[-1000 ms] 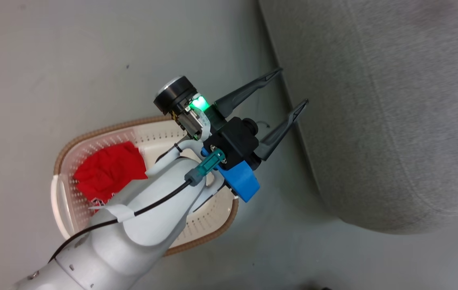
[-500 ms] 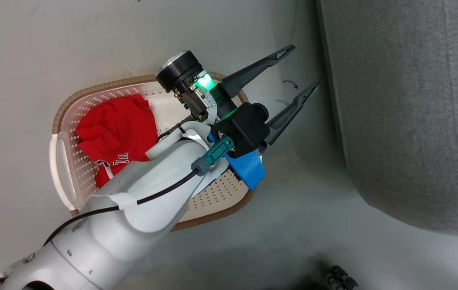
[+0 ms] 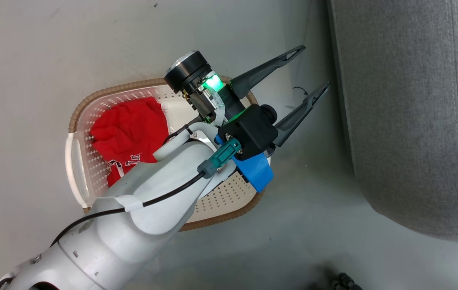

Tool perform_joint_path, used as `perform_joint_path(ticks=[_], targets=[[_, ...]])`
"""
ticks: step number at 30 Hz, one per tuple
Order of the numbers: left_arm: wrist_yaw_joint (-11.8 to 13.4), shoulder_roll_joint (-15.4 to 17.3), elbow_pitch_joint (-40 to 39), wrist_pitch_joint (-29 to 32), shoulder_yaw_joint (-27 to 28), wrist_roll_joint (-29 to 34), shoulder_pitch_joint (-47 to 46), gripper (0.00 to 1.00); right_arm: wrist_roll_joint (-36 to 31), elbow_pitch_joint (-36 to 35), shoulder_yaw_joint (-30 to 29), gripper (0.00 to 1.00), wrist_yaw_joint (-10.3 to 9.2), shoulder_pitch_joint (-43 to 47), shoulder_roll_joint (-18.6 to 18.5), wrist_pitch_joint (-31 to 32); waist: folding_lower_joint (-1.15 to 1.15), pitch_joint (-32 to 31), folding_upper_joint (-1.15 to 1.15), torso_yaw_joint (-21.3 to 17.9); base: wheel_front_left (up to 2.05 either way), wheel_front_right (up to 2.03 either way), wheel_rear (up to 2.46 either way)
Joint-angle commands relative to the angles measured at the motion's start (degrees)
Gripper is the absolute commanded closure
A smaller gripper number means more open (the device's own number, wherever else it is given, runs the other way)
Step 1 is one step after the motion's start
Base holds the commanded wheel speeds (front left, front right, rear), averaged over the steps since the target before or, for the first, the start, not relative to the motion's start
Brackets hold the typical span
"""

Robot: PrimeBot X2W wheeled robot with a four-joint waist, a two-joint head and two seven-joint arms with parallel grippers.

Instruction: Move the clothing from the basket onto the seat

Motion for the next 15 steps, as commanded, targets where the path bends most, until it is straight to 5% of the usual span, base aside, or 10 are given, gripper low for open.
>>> perform_joint_path(ticks=[1,6,15], targets=[[0.0,0.1,-0.2,-0.2,0.4,0.1,0.3,0.0,-0.3,0.0,-0.2,0.0,0.01,-0.5,-0.1,-0.1,0.0,-0.6,0.0,0.2,0.0,0.0,0.0],[0.4,-0.3,-0.5,-0.2,1.2,-0.2,2.0,0.0,0.3,-2.7,-1.1,0.0,0.01,3.5,-0.3,0.0,0.0,-3.8,0.0,1.0,0.0,0.0,0.0],[1.0,-0.6,-1.1,-0.2,4.7,-1.4,8.5,0.0,2.8,-15.6,-0.2,0.0,0.02,18.5,5.4,-0.1,0.0,-13.2,0.0,1.0,0.0,0.0,0.0]])
